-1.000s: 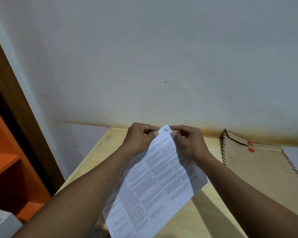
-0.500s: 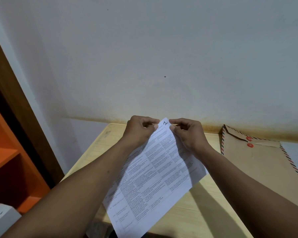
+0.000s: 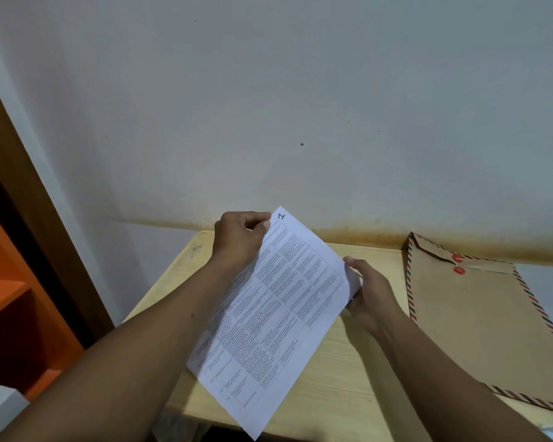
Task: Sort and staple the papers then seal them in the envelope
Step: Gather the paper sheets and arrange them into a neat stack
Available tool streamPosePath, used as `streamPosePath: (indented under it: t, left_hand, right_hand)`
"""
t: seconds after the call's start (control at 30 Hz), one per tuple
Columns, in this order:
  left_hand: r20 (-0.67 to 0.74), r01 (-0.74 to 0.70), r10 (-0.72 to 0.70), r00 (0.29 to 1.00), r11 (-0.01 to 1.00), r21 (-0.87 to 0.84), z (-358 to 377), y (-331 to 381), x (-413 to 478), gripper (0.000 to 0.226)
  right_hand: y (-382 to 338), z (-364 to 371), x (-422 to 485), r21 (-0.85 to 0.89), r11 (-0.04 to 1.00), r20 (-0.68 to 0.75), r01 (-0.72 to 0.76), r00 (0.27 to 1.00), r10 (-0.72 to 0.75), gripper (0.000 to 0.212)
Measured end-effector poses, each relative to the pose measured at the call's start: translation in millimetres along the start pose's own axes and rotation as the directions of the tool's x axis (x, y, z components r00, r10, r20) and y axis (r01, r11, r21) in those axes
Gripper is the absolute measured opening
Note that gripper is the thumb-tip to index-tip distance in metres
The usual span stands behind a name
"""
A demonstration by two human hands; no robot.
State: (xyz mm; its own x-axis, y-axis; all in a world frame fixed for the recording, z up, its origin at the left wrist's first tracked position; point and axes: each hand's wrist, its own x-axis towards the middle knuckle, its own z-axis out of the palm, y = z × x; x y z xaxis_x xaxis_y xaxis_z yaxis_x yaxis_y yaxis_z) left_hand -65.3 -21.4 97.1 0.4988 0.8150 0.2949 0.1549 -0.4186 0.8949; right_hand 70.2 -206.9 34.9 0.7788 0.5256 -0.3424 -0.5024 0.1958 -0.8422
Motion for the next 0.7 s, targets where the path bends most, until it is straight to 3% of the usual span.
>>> streamPosePath:
  t: [0.1, 0.47, 0.7]
  left_hand:
    - [-0.007, -0.009, 0.009, 1.0, 1.0, 0.01, 3, 0, -1, 0.017]
    - [-0.04, -0.021, 0.021, 0.999, 1.0, 0.006, 1, 0, 1, 0.02]
    - [-0.027, -0.045, 0.045, 0.999, 0.999, 0.017, 5, 2, -1, 0.021]
  right_hand:
    - [8, 12, -4, 0.079, 0.997, -0.073, 0.022, 0.997, -0.016, 0.023]
    - [9, 11, 0, -0.193, 0.964, -0.032, 0.182, 0.981, -0.191, 0.032]
    - [10, 6, 1, -0.236, 0.959, -0.044, 0.156, 0.984, -0.171, 0.031]
